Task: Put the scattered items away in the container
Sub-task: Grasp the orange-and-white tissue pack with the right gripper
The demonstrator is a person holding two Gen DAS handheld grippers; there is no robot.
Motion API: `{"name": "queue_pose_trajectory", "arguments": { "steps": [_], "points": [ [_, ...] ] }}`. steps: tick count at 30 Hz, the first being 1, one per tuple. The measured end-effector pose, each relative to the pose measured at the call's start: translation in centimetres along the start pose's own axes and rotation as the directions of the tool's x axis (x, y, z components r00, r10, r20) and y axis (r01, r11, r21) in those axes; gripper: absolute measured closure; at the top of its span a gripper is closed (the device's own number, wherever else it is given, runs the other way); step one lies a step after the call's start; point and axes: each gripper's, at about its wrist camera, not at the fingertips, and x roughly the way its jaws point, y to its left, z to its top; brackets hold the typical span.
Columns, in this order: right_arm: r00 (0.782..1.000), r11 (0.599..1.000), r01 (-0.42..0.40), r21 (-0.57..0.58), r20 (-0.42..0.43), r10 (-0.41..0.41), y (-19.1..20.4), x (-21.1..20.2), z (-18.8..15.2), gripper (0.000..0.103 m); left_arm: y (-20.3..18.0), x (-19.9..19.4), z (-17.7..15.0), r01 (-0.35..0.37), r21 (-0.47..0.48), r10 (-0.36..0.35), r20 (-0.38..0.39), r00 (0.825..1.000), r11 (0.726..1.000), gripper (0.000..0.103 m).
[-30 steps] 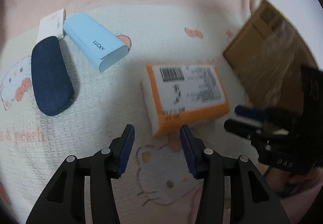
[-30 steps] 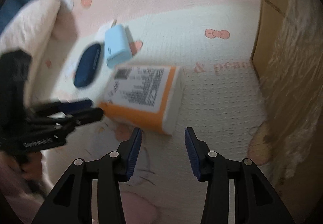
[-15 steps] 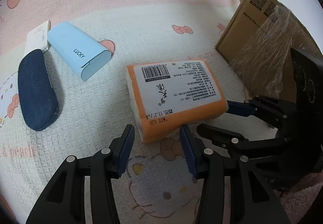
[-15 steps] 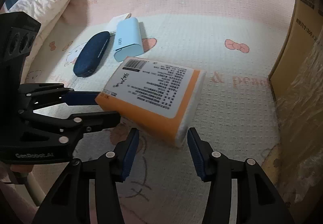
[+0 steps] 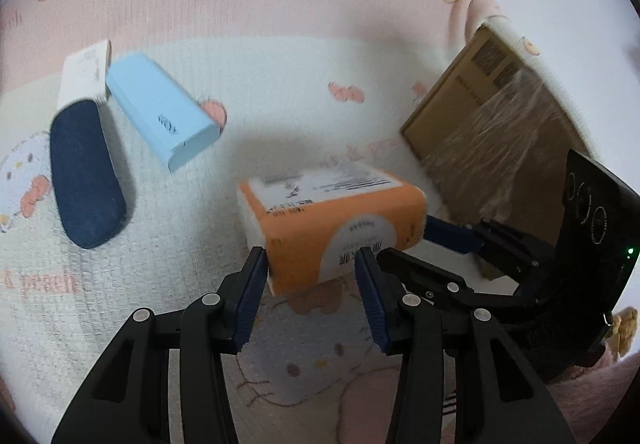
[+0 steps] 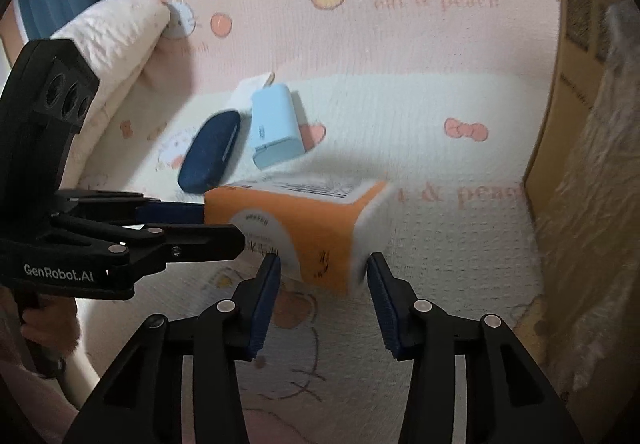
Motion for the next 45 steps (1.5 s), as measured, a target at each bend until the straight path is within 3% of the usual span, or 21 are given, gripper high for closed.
{"name": "queue_pose_trajectory", "arguments": {
  "steps": [5,10,13,20,30,34,38,45],
  "points": [
    [1.0,1.0,0.006,0.008,0.019,-0.007,0.5,-1.9,0.2,0.06,-0.9,-1.8,0.1,0.002,0.015,-0.002,0.016,1.0,1.0,0.054],
    [1.0,1.0,0.005,0.023,0.016,-0.006,0.1,-2.1,0.5,0.06,-0.9,-0.7,0.6,-0.016,0.023,0.016,0.002,1.0,1.0,0.054],
    [0.999,0.999,0.037,0.018,-0.033,-0.037,-0.3,-0.5,0.9,0.06,-0.8,1.2,1.4,-0.025,0.007,0.025,0.0,1.0,1.0,0.055],
    [0.999,0.996,0.042,0.077,-0.023,-0.04,-2.5,1.8,2.9,0.06,-0.5,2.8,4.1,-0.063,0.011,0.063,0.046,0.997,0.998,0.055],
    [0.998,0.991,0.043,0.125,-0.057,-0.036,-4.7,6.3,5.0,0.06,2.9,7.3,6.8,-0.057,-0.133,0.056,-0.011,0.998,0.989,0.055],
    [0.998,0.981,0.012,0.196,-0.057,-0.001,-5.8,6.4,4.9,0.06,4.3,7.0,6.8,-0.009,-0.242,0.005,-0.017,1.0,0.97,0.055],
    [0.997,0.977,0.037,0.211,-0.075,-0.021,-5.9,5.2,4.4,0.06,4.3,5.6,6.1,0.041,-0.267,-0.045,-0.01,0.999,0.963,0.055],
    [0.997,0.953,-0.006,0.302,-0.073,0.029,-7.0,4.8,3.2,0.06,3.6,5.3,4.3,-0.003,-0.232,-0.006,-0.039,0.999,0.973,0.055]
  ]
}}
